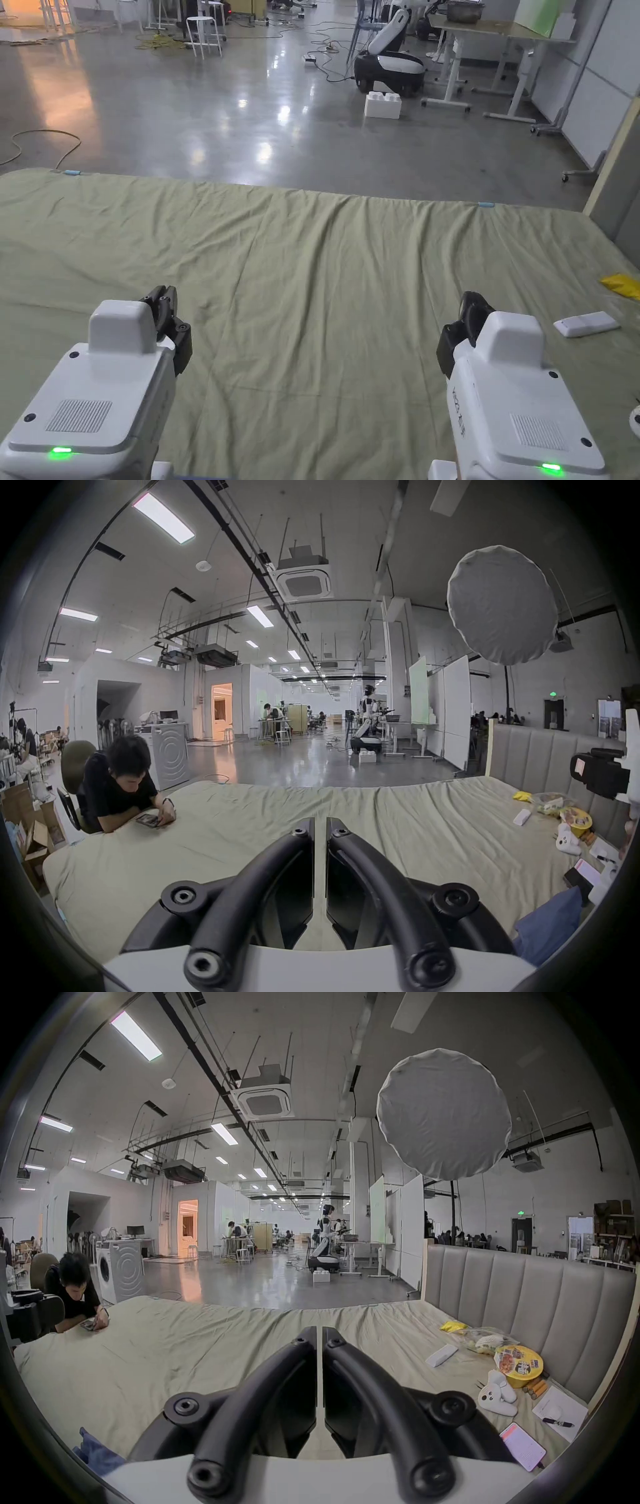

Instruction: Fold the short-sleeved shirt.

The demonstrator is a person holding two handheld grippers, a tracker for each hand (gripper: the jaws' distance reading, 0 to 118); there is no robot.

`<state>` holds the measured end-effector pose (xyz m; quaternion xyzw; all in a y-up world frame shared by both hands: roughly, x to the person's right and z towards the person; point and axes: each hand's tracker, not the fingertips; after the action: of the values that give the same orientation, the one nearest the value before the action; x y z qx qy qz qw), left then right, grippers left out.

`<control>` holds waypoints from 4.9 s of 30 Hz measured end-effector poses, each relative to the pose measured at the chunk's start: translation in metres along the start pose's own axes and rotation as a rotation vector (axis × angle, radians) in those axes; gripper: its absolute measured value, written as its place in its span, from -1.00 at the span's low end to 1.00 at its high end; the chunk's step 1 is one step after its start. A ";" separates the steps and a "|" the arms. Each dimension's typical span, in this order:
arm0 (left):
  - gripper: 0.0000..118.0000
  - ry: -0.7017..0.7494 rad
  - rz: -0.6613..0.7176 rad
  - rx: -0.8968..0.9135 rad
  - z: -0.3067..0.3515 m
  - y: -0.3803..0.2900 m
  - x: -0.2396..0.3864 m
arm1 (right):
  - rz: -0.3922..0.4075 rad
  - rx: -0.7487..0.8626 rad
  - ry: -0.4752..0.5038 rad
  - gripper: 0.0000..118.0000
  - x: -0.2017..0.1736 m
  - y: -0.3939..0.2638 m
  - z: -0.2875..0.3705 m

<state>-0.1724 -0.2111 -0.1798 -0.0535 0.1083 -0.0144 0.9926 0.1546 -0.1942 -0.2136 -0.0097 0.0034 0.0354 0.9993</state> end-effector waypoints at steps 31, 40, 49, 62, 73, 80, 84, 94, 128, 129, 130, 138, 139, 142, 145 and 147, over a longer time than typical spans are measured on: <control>0.46 -0.380 0.546 -0.912 -0.049 -0.195 -0.211 | 0.063 -0.190 0.053 -0.94 -0.012 -0.030 -0.005; 0.45 -0.582 0.983 -0.956 -0.057 -0.231 -0.222 | 0.077 -0.217 0.029 -0.94 -0.011 -0.031 -0.007; -0.36 -0.576 0.833 -0.961 -0.047 -0.214 -0.173 | 0.061 -0.254 0.019 -0.94 -0.007 -0.040 -0.008; -0.84 -0.518 0.688 -0.913 -0.036 -0.164 -0.162 | 0.063 -0.261 0.009 -0.94 0.004 -0.041 -0.009; -0.84 -0.345 0.553 -0.866 -0.023 -0.112 -0.218 | 0.044 -0.252 0.029 -0.94 0.007 -0.041 -0.014; -0.84 -0.207 0.397 -0.912 -0.010 -0.089 -0.209 | 0.018 -0.255 0.055 -0.94 0.005 -0.043 -0.016; -0.84 -0.241 0.396 -0.896 -0.003 -0.078 -0.179 | -0.018 -0.293 0.056 -0.94 0.006 -0.049 -0.016; -0.84 -0.483 0.547 -0.880 -0.006 -0.073 -0.084 | -0.015 -0.288 0.062 -0.94 0.016 -0.054 -0.004; -0.17 -0.445 0.472 -0.948 -0.028 -0.107 -0.011 | -0.040 -0.345 0.018 -0.94 0.040 -0.070 0.011; -0.21 -0.431 0.462 -0.947 -0.028 -0.110 -0.012 | -0.043 -0.347 0.019 -0.94 0.040 -0.071 0.011; -0.26 -0.412 0.440 -0.956 -0.029 -0.114 -0.012 | -0.046 -0.350 0.018 -0.94 0.040 -0.072 0.011; -0.67 -0.446 0.344 -1.089 -0.023 -0.157 0.030 | -0.049 -0.362 0.018 -0.94 0.041 -0.076 0.011; -0.67 -0.472 0.349 -1.095 -0.021 -0.158 0.036 | -0.048 -0.364 0.017 -0.94 0.042 -0.076 0.011; -0.67 -0.518 0.351 -1.091 -0.017 -0.164 0.056 | -0.049 -0.370 0.015 -0.94 0.044 -0.078 0.012; -0.67 -0.523 0.329 -1.093 -0.017 -0.173 0.074 | -0.052 -0.376 0.011 -0.94 0.046 -0.079 0.013; -0.67 -0.500 0.325 -1.098 -0.019 -0.179 0.081 | -0.055 -0.379 0.009 -0.94 0.047 -0.080 0.013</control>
<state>-0.1006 -0.3943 -0.1960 -0.5406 -0.1290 0.2076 0.8050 0.2069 -0.2703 -0.1992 -0.1978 0.0007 0.0082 0.9802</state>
